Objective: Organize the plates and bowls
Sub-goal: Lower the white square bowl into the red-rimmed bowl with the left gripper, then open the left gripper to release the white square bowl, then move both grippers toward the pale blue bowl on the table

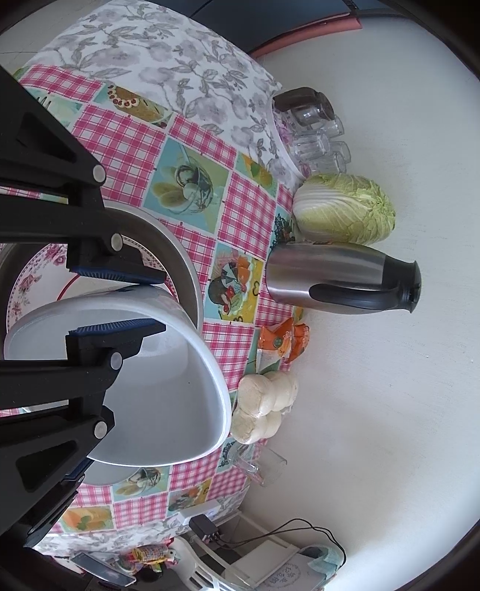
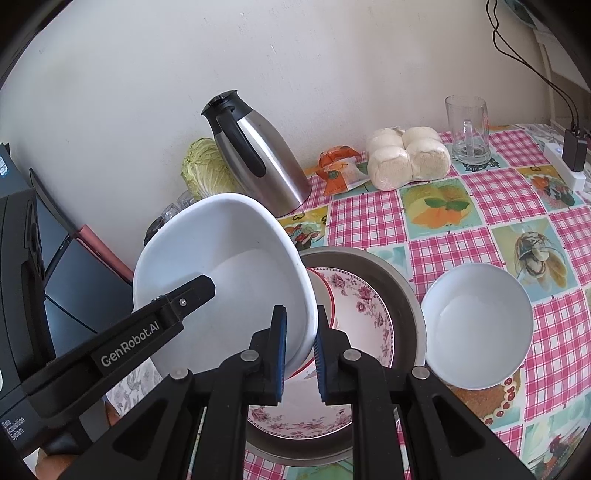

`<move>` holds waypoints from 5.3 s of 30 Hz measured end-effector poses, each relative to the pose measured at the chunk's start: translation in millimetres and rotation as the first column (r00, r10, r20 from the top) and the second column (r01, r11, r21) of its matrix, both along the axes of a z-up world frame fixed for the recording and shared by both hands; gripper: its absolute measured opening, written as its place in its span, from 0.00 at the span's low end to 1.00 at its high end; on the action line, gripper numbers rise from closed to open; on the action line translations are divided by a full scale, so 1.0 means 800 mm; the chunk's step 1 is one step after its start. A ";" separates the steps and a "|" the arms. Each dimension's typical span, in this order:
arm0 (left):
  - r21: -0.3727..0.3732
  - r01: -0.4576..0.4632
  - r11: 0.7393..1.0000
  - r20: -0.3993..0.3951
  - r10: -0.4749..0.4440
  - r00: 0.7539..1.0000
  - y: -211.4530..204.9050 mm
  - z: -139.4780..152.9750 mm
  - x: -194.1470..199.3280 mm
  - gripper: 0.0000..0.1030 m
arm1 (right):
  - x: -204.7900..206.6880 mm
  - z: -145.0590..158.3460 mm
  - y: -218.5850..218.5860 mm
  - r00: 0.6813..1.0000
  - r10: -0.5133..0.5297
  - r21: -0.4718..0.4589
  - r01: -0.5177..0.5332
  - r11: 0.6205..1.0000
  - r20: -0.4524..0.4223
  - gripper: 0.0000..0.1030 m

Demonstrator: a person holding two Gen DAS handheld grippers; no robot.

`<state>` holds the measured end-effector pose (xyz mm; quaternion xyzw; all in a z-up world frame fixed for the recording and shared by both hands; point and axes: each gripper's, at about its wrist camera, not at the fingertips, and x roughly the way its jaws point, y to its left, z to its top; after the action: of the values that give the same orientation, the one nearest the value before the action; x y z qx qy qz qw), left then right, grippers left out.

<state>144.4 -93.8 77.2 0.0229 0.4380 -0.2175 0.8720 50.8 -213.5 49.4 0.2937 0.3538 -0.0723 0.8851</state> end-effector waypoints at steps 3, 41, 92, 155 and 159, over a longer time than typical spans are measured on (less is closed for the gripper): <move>-0.008 -0.002 1.000 -0.024 0.002 1.000 0.003 -0.007 0.006 0.21 | 0.003 -0.007 0.000 1.000 0.005 0.016 -0.004 1.000 -0.011 0.15; -0.047 -0.038 0.998 -0.105 0.033 0.994 0.016 -0.031 0.024 0.24 | 0.008 -0.012 -0.011 1.000 -0.005 0.070 0.004 0.998 0.007 0.23; 0.162 -0.164 0.973 0.094 0.150 0.984 0.025 0.000 0.009 1.00 | -0.017 0.003 -0.052 0.993 -0.094 -0.057 0.090 0.994 -0.071 0.90; -0.123 -0.078 0.989 -0.320 0.034 0.947 -0.172 -0.065 -0.117 0.84 | -0.147 -0.046 -0.244 0.943 -0.271 -0.081 0.260 0.962 -0.195 0.90; -0.123 -0.105 0.987 -0.345 0.057 0.937 -0.172 -0.075 -0.122 0.83 | -0.136 -0.053 -0.235 0.950 -0.237 -0.081 0.225 0.971 -0.202 0.91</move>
<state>46.7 -231.2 17.2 -0.0939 0.5663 -0.2119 0.7909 -57.9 -401.4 6.8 0.2984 0.4062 -0.2163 0.8362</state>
